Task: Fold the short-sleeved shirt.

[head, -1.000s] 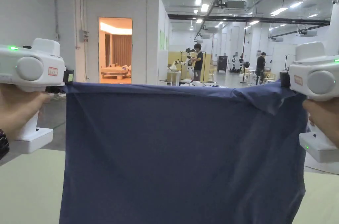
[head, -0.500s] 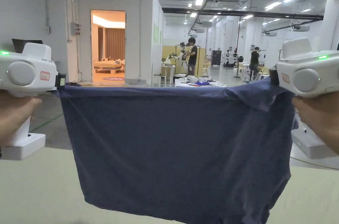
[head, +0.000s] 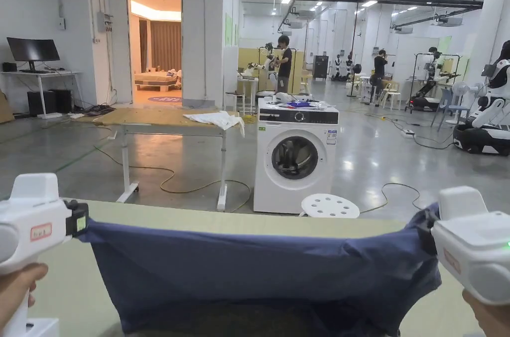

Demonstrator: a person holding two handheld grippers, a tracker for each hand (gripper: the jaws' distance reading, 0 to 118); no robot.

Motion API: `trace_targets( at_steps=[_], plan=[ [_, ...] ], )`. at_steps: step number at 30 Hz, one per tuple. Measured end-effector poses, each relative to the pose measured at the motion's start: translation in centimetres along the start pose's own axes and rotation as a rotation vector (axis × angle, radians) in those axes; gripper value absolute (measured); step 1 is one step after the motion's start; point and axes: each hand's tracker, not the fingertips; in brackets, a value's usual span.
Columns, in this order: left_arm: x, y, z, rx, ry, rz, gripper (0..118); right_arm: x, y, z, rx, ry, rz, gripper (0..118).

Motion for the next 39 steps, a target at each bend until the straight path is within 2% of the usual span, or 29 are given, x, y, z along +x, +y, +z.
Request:
trace_targets(
  at_steps=[10, 21, 28, 32, 39],
  plan=[
    [-1.1, -5.0, 9.9, 0.026, -0.037, 0.044, 0, 0.4, -4.5, 11.1, -0.002, 0.016, -0.052, 5],
    [-2.3, -9.2, 19.6, -0.017, -0.052, 0.066, 0, 0.7, -6.4, 21.9, -0.02, 0.037, -0.045, 5],
    [-2.5, -15.2, 19.5, -0.176, -0.028, 0.051, 0, -1.0, -11.8, 22.6, -0.162, 0.083, -0.055, 5],
    [-2.6, -19.7, 17.5, -0.311, -0.006, 0.042, 0, -2.0, -16.0, 21.1, -0.297, 0.115, -0.092, 5],
    [-2.6, -25.9, 13.9, -0.499, 0.004, 0.038, 0, -4.0, -21.7, 17.9, -0.489, 0.162, -0.102, 6]
  ],
)
